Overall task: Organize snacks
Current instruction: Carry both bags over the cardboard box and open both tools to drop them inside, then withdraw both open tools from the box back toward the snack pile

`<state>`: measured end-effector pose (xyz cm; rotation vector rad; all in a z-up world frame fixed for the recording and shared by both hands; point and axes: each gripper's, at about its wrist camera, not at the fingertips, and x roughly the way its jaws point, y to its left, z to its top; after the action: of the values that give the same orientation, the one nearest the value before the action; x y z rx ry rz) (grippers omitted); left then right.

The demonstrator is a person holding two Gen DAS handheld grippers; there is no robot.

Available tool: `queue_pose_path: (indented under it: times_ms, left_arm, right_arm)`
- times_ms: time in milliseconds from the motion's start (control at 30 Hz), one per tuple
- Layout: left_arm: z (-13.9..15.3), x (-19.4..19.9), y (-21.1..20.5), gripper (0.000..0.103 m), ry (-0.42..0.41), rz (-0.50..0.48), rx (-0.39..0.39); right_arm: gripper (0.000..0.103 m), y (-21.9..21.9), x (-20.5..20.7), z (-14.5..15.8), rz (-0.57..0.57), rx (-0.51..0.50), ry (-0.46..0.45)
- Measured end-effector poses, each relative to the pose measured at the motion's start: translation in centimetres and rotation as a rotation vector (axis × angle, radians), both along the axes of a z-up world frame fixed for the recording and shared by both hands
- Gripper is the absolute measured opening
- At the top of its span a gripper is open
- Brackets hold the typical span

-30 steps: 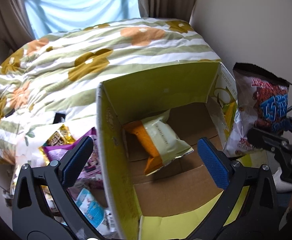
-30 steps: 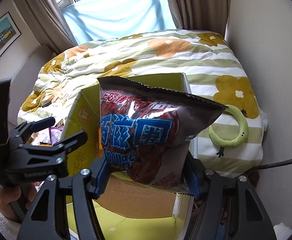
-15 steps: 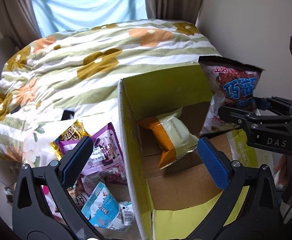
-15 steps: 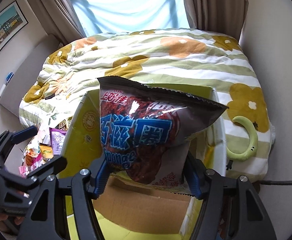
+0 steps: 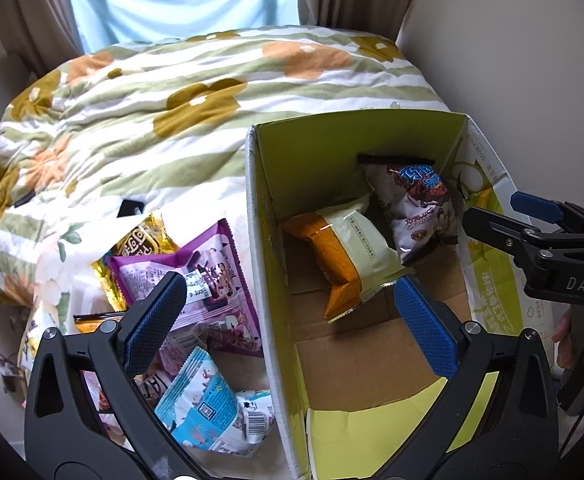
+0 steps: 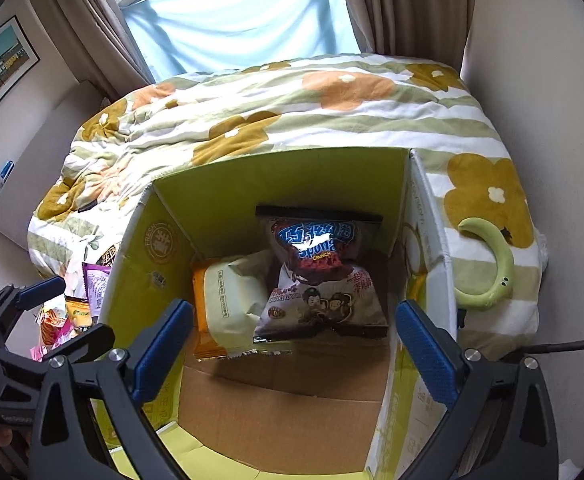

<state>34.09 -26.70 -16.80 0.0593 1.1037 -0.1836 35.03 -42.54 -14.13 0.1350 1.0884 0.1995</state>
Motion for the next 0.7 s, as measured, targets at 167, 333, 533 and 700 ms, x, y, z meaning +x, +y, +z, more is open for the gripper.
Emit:
queue_pose_path:
  times_ms: [167,333,533,700]
  left_arm:
    - [1.6,-0.9,-0.3,0.103,-0.040,-0.004,0.003]
    - [3.8,-2.6,-0.2,0.103,-0.077,0.002,-0.005]
    - [6.4,-5.1,0.6,0.103,-0.123,0.032,0.020]
    - [8.0,-8.1,2.8,0.103,-0.153,0.070,0.017]
  right_arm:
    - [0.101,-0.5,-1.2,1.8,-0.015,0.009,-0.040]
    - [0.101,-0.6,-2.7,3.9,-0.003,-0.001,-0.078]
    - [0.101,-0.2,-5.0,6.2,0.029,0.010,-0.124]
    - [0.101,1.1,-7.4,7.8,0.042,0.007,-0.177]
